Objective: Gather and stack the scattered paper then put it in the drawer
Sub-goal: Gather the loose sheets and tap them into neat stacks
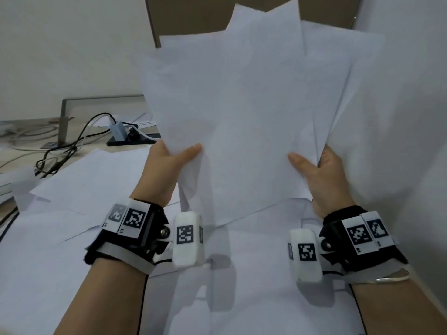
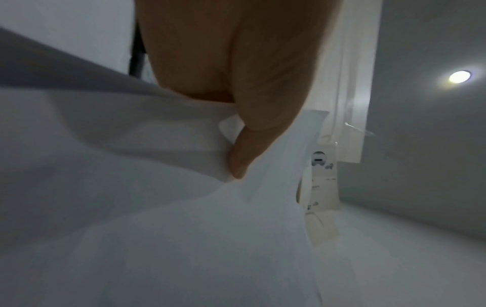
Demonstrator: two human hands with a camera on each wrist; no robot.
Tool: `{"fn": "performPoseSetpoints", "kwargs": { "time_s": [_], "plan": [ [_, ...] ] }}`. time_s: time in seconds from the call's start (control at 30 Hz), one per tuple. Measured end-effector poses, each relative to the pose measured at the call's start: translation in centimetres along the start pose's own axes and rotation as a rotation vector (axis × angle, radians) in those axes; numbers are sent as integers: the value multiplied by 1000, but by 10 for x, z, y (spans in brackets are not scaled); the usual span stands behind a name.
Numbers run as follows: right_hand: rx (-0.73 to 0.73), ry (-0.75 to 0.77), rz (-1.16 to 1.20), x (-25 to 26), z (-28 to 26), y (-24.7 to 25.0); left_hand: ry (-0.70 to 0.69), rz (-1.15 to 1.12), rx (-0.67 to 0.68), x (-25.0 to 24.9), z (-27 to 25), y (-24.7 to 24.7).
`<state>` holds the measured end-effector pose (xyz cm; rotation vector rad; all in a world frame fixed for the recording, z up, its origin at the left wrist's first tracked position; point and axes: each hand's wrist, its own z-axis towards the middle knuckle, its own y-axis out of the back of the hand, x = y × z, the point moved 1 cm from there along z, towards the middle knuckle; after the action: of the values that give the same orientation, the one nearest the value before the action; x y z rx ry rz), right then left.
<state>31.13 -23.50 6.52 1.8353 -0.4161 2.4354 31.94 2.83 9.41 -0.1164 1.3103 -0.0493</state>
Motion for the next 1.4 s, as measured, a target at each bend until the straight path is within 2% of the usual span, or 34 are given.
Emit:
{"fn": "performPoseSetpoints", "kwargs": {
  "time_s": [0.1,0.27,0.53,0.77,1.0,1.2,1.3,1.4],
  "plan": [
    [15,-8,-14,0,-1,-1,10,-14,21,-2,1,-3],
    [-21,27,47,4,-2,-5,-2,21,-27,-4,4,-1],
    [-33,49,85,45,5,-17,-52,-63,-35,-40,13,-7],
    [8,-122,126,51,-11,-17,8,-107,117,-48,-7,-9],
    [121,-92,177,85,-17,-16,0,-78,143,-79,-16,-6],
    [339,-128,90,91,-33,-23,-6,-33,216,-83,-30,-7],
    [329,-130,74,92,-36,-27,-4,-57,235,-92,-30,-8],
    [321,-179,41,78,-38,-29,53,-74,212,-80,-29,-3]
  ]
}}
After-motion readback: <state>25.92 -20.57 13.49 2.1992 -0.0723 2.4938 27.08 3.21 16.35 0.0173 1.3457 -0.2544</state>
